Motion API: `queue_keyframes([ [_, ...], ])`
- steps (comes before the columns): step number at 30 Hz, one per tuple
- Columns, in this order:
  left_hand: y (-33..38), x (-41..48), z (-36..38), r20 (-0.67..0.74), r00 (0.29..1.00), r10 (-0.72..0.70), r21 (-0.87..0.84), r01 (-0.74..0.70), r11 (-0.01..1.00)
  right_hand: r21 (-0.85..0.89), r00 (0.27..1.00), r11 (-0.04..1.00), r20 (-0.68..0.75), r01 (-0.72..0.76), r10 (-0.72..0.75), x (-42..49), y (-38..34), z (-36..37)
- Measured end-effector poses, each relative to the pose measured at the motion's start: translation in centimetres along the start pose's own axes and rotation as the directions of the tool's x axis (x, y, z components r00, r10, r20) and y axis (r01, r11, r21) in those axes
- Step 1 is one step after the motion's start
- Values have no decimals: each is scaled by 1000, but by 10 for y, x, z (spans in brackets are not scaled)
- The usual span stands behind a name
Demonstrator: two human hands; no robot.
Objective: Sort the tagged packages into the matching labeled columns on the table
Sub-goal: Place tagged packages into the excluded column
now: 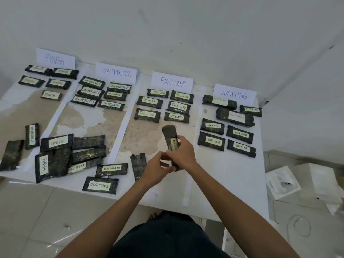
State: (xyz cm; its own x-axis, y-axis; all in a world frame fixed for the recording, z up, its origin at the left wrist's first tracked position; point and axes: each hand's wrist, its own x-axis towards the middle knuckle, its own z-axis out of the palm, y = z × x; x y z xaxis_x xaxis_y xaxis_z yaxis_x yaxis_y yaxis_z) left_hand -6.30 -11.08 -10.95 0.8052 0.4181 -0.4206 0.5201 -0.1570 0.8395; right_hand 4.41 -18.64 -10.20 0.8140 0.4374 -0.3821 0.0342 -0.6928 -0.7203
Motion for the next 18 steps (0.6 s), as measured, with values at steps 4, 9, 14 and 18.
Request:
queue_keyframes([
  [4, 1, 33, -16, -110, 994, 6, 100, 5, 995, -414, 975, 883, 70, 222, -213, 48, 2, -9],
  [9, -7, 66, -43, -168, 986, 12, 246, 30, 969, -602, 941, 724, 188, 336, -280, 95, 6, -6],
  [14, -15, 77, -59, -186, 982, 36, 306, 23, 952, -621, 926, 688, 240, 376, -290, 111, 15, -1],
  [18, -22, 76, -67, -189, 982, 26, 302, 33, 953, -589, 932, 724, 202, 360, -300, 115, 19, -4],
])
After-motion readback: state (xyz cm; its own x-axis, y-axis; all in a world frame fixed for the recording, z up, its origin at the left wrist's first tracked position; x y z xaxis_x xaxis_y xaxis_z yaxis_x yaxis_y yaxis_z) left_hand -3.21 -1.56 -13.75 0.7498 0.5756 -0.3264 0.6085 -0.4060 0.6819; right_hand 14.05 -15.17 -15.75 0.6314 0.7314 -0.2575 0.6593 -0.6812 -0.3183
